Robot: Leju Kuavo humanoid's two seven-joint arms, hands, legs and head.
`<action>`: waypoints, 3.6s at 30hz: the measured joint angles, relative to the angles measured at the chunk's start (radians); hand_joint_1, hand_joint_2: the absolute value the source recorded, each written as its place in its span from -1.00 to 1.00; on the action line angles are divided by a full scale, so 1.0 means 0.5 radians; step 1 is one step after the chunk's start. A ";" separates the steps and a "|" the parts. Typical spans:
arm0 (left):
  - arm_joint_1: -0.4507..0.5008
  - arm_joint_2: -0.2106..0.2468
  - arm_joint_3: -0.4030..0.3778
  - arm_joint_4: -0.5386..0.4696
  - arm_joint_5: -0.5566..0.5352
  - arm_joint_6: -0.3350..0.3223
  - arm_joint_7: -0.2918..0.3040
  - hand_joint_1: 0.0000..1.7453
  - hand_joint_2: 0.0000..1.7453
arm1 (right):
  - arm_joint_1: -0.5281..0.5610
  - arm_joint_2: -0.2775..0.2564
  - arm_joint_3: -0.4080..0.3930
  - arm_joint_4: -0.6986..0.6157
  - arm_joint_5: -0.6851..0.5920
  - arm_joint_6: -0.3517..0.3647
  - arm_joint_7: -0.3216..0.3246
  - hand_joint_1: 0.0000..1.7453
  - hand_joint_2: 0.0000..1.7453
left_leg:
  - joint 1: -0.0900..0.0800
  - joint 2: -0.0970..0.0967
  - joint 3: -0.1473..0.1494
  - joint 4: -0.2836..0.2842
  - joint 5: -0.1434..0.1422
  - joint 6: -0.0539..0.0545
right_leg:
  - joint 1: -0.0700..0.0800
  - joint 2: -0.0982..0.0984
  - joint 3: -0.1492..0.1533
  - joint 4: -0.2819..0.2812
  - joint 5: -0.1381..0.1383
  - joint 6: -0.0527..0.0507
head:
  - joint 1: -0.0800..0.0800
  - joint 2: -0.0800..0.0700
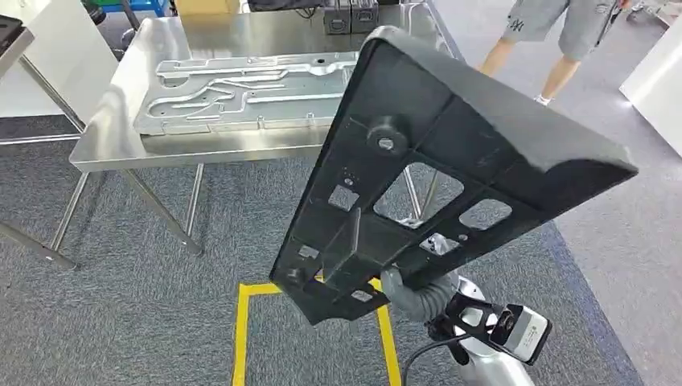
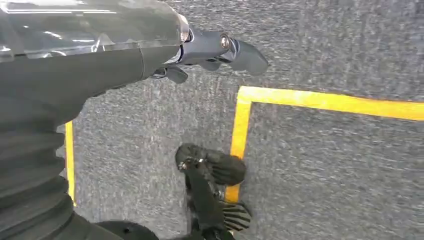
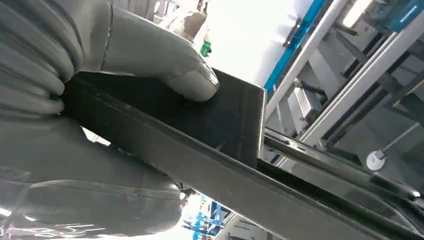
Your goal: Take the parts from the cabinet and place them on the table.
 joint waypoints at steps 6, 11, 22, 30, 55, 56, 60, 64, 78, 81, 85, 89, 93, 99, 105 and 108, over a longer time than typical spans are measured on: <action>0.018 -0.002 0.000 0.000 0.002 -0.001 0.004 -1.00 1.00 | 0.004 0.003 0.001 0.005 -0.019 0.022 0.000 1.00 1.00 | 0.001 0.001 -0.064 -0.274 0.397 0.017 | 0.005 0.006 0.170 -0.001 -0.132 0.012 | 0.000 0.000; 0.022 0.000 0.000 0.000 0.008 0.002 0.009 -1.00 1.00 | 0.010 0.008 0.000 0.005 -0.024 0.035 0.000 1.00 1.00 | -0.021 -0.003 0.017 -0.408 0.348 0.076 | 0.011 0.011 0.215 -0.006 -0.144 0.073 | -0.001 0.000; 0.034 -0.005 0.001 0.000 0.027 0.002 0.008 -1.00 1.00 | 0.082 0.008 -0.013 -0.001 -0.008 0.039 0.000 1.00 1.00 | -0.013 -0.016 0.330 -0.452 0.116 0.084 | -0.011 -0.001 -0.223 0.093 0.116 0.097 | 0.000 0.000; 0.028 -0.013 0.001 0.000 0.012 -0.002 -0.018 -1.00 1.00 | 0.148 0.009 -0.037 -0.058 0.024 0.034 0.000 1.00 1.00 | -0.010 -0.008 0.144 -0.003 0.088 0.007 | 0.003 0.004 -0.083 0.021 0.070 -0.010 | -0.001 0.000; 0.051 -0.020 0.002 0.000 0.030 -0.014 -0.053 -1.00 1.00 | 0.276 -0.004 -0.047 -0.135 0.076 0.009 0.000 1.00 1.00 | -0.024 -0.027 0.247 -0.432 0.153 0.055 | 0.025 0.005 -0.173 0.057 0.124 0.034 | 0.001 0.000; 0.053 -0.021 0.002 0.000 0.031 -0.014 -0.054 -1.00 1.00 | 0.277 -0.005 -0.047 -0.140 0.077 0.001 0.000 1.00 1.00 | -0.023 -0.027 0.274 -0.420 0.164 0.043 | 0.020 0.012 -0.169 0.040 0.122 0.023 | 0.002 0.000; 0.047 -0.025 0.004 0.000 0.034 -0.014 -0.057 -1.00 1.00 | 0.264 -0.011 -0.047 -0.150 0.085 -0.028 0.000 1.00 1.00 | -0.016 -0.014 0.115 -0.098 0.166 0.016 | 0.011 0.004 -0.062 0.005 0.070 -0.023 | 0.002 0.000; 0.062 -0.027 0.017 0.000 0.035 -0.014 -0.066 -1.00 1.00 | 0.254 -0.033 -0.050 -0.156 0.088 -0.120 0.000 1.00 1.00 | -0.005 -0.009 -0.167 0.209 -0.063 -0.009 | 0.012 0.008 0.017 0.005 -0.003 -0.022 | 0.002 0.000; 0.053 -0.036 0.051 0.000 0.035 -0.036 -0.100 -1.00 1.00 | -0.368 -0.169 -0.251 0.344 0.472 -0.615 0.000 1.00 1.00 | -0.020 -0.001 -0.007 -0.405 0.377 0.104 | -0.004 0.005 -0.242 0.642 -0.373 0.096 | 0.002 0.000; 0.053 -0.034 0.052 0.000 0.024 -0.044 -0.126 -1.00 1.00 | -0.632 -0.172 -0.277 0.650 0.817 -0.846 0.013 1.00 1.00 | -0.023 -0.010 0.023 -0.400 0.353 0.101 | -0.003 0.005 -0.235 0.455 -0.134 0.085 | 0.002 0.000; 0.043 -0.023 0.053 0.000 0.016 -0.050 -0.137 -1.00 1.00 | -0.996 -0.167 -0.262 1.009 1.333 -1.016 0.149 1.00 1.00 | -0.035 -0.021 0.032 -0.392 0.330 0.076 | 0.016 0.005 -0.093 0.055 0.051 0.046 | 0.002 0.000; 0.039 -0.002 0.053 0.000 0.002 -0.050 -0.130 -1.00 1.00 | -1.295 -0.131 -0.083 1.444 1.941 -1.033 0.347 1.00 1.00 | -0.029 -0.018 0.029 -0.371 0.302 0.030 | 0.004 -0.003 -0.068 0.008 0.063 0.007 | 0.003 0.000; 0.028 0.015 0.053 0.000 -0.018 -0.050 -0.116 -1.00 1.00 | -1.520 0.034 0.229 1.947 2.290 -0.947 0.433 1.00 1.00 | -0.014 -0.012 -0.262 0.174 0.088 -0.003 | 0.007 0.002 -0.051 0.007 0.047 -0.018 | 0.002 0.000; 0.030 0.015 0.053 0.000 -0.053 -0.051 -0.139 -1.00 1.00 | -1.582 0.259 0.557 2.433 2.424 -0.846 0.484 1.00 1.00 | -0.008 -0.006 -0.045 -0.368 0.419 -0.003 | 0.021 -0.011 0.009 0.021 -0.021 0.009 | 0.002 0.000; 0.039 0.014 0.047 0.000 -0.079 -0.053 -0.208 -1.00 1.00 | -1.598 0.340 0.674 2.683 2.420 -0.824 0.571 1.00 1.00 | -0.002 -0.010 -0.025 -0.422 0.411 0.065 | 0.014 -0.007 -0.022 0.109 -0.095 0.059 | 0.002 0.000; 0.029 0.014 0.040 0.000 -0.088 -0.056 -0.233 -1.00 1.00 | -1.586 0.346 0.702 2.774 2.419 -0.826 0.641 -1.00 -1.00 | -0.006 -0.008 -0.017 -0.421 0.401 0.083 | 0.011 -0.007 -0.280 0.584 -0.284 0.070 | 0.002 0.000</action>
